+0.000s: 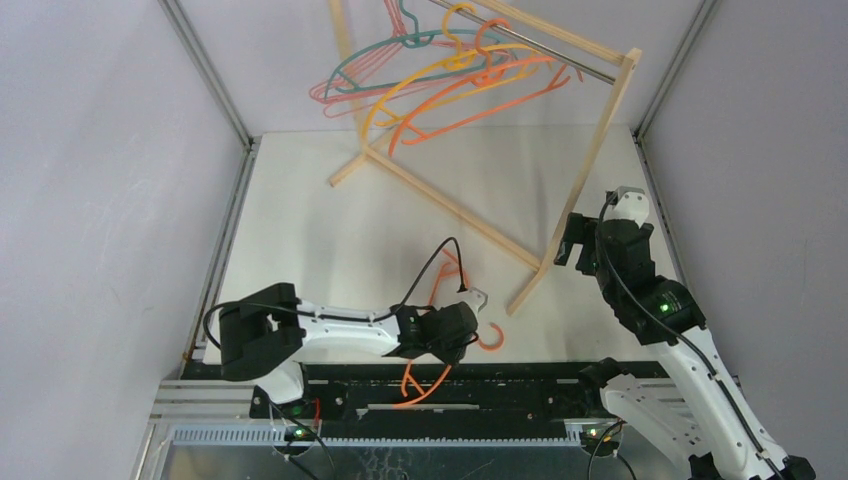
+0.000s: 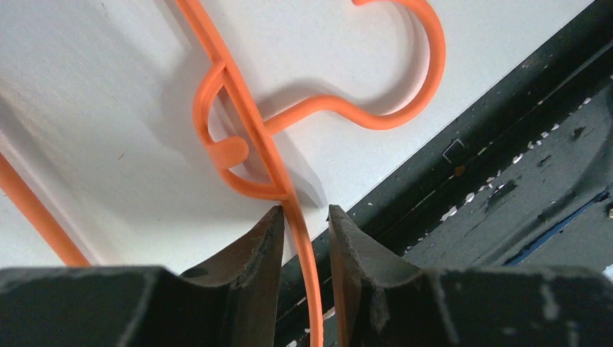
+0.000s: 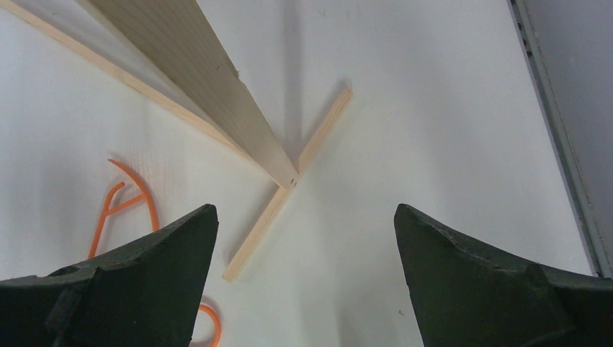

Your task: Organize the hangers

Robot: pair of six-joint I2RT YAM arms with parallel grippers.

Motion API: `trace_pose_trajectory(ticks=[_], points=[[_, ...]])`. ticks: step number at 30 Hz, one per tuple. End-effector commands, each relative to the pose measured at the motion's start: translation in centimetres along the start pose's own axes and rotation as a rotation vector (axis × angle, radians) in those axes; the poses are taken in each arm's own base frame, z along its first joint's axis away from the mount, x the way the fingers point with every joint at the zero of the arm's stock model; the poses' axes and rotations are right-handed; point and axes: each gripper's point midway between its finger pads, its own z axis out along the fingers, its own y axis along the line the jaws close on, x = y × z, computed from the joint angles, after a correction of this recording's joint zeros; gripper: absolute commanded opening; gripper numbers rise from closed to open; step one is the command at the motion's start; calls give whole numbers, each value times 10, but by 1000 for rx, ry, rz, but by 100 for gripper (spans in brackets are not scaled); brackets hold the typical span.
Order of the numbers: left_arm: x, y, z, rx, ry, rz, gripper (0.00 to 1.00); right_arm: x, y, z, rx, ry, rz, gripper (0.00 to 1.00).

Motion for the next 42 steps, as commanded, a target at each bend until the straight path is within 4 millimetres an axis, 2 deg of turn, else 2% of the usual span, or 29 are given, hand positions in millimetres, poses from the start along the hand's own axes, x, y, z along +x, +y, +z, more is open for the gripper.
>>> trace_pose_trajectory(ticks=[1,7,8,9,10,13,17,20,23,27,31,36,39,42], points=[[81,56,12,-180,206,19,36,-4,1,-3,-15,-15,-8,100],[83,68,8,-269,242,14,35,-6,2,-4,-23,-21,1,100],[84,69,7,-277,249,16,27,-6,2,-4,-26,-21,6,100],[85,70,5,-281,254,18,12,-5,3,-5,-28,-21,10,100],[84,71,4,-283,254,20,2,-6,3,-6,-30,-23,14,100],[82,75,-6,-298,246,29,0,-6,2,-7,-29,-29,24,100],[67,82,-25,-319,209,27,0,-8,-1,-9,-23,-42,30,100],[43,89,-47,-336,139,21,0,-10,-1,-11,-25,-50,35,100],[6,93,-76,-325,47,-7,0,-11,-1,-12,-28,-58,42,100],[-27,100,-104,-300,-29,-16,0,-12,-1,-11,-26,-63,46,100],[-48,102,-124,-265,-71,-14,0,-16,0,-9,-26,-73,48,100],[-65,103,-138,-219,-122,-37,0,-18,4,-6,-33,-77,55,100],[-86,98,-154,-181,-178,-47,0,-18,4,-4,-26,-70,52,100],[-117,86,-177,-117,-242,-38,0,-19,2,-3,-15,-76,49,100]])
